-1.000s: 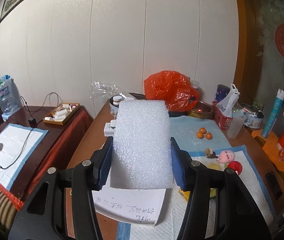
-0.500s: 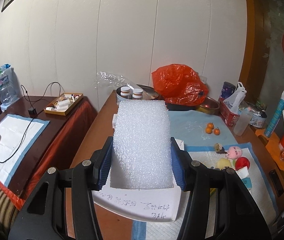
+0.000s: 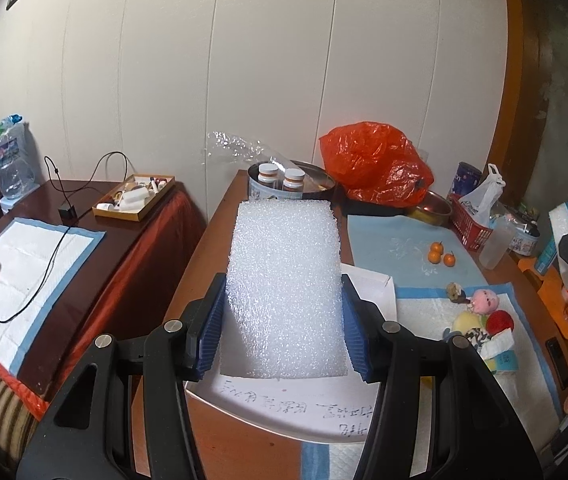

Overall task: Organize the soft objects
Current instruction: 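Lift both foam blocks and carry them over the open white box, then lower both foam blocks into the white box and open both grippers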

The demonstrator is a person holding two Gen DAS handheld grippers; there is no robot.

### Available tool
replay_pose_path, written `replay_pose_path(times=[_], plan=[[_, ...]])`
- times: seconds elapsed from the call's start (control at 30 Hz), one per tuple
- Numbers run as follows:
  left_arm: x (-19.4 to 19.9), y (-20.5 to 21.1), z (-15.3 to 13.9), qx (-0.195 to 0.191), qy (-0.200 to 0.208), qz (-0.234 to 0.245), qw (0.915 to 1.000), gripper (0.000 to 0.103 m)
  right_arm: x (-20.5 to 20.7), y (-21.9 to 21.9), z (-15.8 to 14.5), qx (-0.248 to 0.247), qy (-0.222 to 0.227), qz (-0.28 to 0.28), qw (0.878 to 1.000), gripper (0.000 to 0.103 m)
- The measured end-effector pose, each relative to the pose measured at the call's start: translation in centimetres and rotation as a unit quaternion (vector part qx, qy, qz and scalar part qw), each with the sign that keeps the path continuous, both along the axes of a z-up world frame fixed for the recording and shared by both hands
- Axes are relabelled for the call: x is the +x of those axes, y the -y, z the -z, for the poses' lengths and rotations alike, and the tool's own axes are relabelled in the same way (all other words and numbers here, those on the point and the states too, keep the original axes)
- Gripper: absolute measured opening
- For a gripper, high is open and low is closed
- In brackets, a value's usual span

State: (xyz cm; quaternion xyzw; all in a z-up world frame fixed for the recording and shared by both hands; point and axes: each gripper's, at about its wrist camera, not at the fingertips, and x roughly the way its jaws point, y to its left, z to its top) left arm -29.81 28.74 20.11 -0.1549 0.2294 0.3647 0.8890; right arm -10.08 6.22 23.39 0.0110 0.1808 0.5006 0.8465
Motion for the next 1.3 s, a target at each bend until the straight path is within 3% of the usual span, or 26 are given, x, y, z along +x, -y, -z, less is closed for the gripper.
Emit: replay_pose_path(times=[0.33,0.57,0.7,0.9,1.17,1.2,1.27,1.3], plan=[[4.6,-5.9,3.3,-0.05,-0.031,0.05,0.9971,0.053,-1.0,-7.2,2.8,-0.056,-0.013,-0.011,0.998,0.095],[7.1,-8.6,3.3,-0.043,-0.037,0.078,0.9953,0.053,-1.2,-11.8,5.5,-0.096,-0.046,-0.008,0.994,0.095],[7.4,-10.1,5.2,-0.064,-0.045,0.081,0.9936,0.053,-1.7,-13.5,6.3,-0.112,-0.045,-0.001,0.993,0.095],[8.4,-11.6,9.3,-0.09,-0.089,0.086,0.9882,0.053,-2.3,-16.1,8.2,-0.146,-0.042,0.002,0.988,0.095],[8.5,-13.6,13.4,-0.148,-0.1,0.081,0.9805,0.054,-3.0,-18.9,11.7,-0.208,-0.054,0.001,0.977,0.096],[8.4,-13.9,13.6,-0.151,-0.101,0.079,0.9802,0.056,-3.1,-19.2,12.1,-0.214,-0.052,0.003,0.975,0.096],[8.1,-14.2,13.8,-0.154,-0.098,0.075,0.9804,0.082,-3.3,-19.6,12.7,-0.22,-0.054,0.006,0.974,0.096],[7.8,-14.2,13.8,-0.147,-0.094,0.067,0.9823,0.084,-3.4,-19.7,12.9,-0.219,-0.056,0.007,0.974,0.096]])
